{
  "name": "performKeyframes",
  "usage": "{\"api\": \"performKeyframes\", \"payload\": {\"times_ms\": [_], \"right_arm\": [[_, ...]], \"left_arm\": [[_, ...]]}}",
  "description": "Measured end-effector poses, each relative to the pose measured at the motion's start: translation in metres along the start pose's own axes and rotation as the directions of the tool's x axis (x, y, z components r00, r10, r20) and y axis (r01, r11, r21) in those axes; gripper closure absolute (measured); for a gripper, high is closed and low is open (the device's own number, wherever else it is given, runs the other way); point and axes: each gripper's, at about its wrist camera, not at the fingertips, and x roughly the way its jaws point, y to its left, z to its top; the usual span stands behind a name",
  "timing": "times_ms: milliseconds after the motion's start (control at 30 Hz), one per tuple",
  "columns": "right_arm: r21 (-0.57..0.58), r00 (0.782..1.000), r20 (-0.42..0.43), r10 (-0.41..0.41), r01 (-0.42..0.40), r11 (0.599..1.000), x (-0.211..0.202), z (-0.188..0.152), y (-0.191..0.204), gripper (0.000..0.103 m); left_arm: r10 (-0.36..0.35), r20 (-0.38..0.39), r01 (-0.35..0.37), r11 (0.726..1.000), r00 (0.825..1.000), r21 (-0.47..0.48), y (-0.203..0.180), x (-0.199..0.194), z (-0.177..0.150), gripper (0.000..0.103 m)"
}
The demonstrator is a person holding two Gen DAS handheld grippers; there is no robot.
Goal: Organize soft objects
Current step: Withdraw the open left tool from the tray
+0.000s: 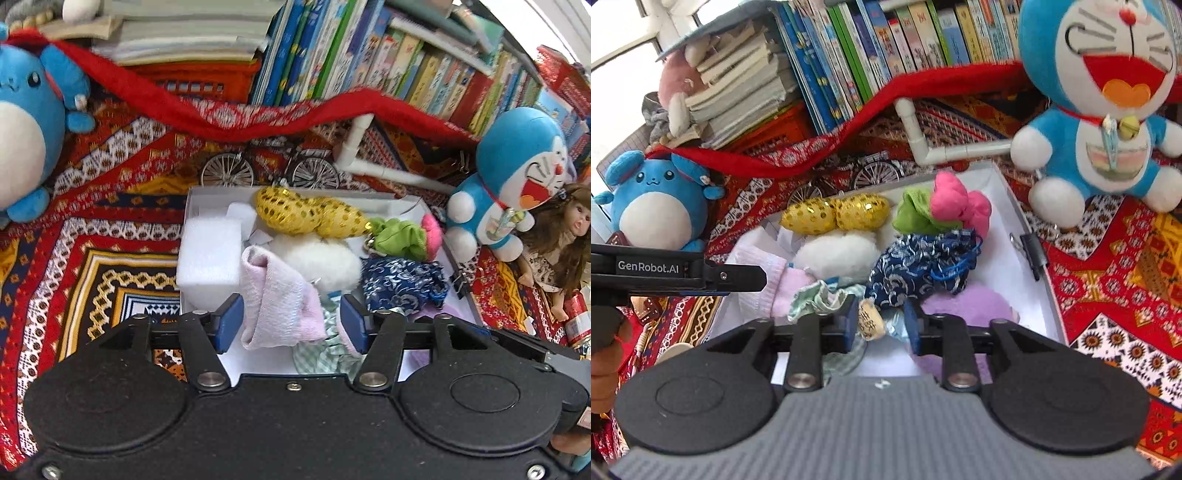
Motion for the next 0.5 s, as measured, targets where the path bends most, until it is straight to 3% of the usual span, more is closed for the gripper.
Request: {"api": "performKeyframes", "payload": {"times_ms": [233, 367, 500], "right_arm": [[-0.033, 0.993, 0.115, -0.017, 0.021, 0.999, -0.032, 0.003, 0.002, 0.031], [-0.052, 0.978, 0.205, -0.027, 0.039, 0.998, -0.059, 0.002, 0.004, 0.019], [-0.074, 0.954, 0.299, -0.023, 0.047, 0.996, -0.09, -0.003, 0.005, 0.013]], "left_arm": [[-0.004, 0.133, -0.004, 0.998, 0.991, 0.059, -0.018, -0.044, -0.013, 0.027], [-0.011, 0.24, -0.017, 0.994, 0.971, 0.112, -0.031, -0.077, -0.03, 0.022], [-0.033, 0.322, -0.018, 0.988, 0.946, 0.153, -0.043, -0.108, -0.054, 0.019]]}}
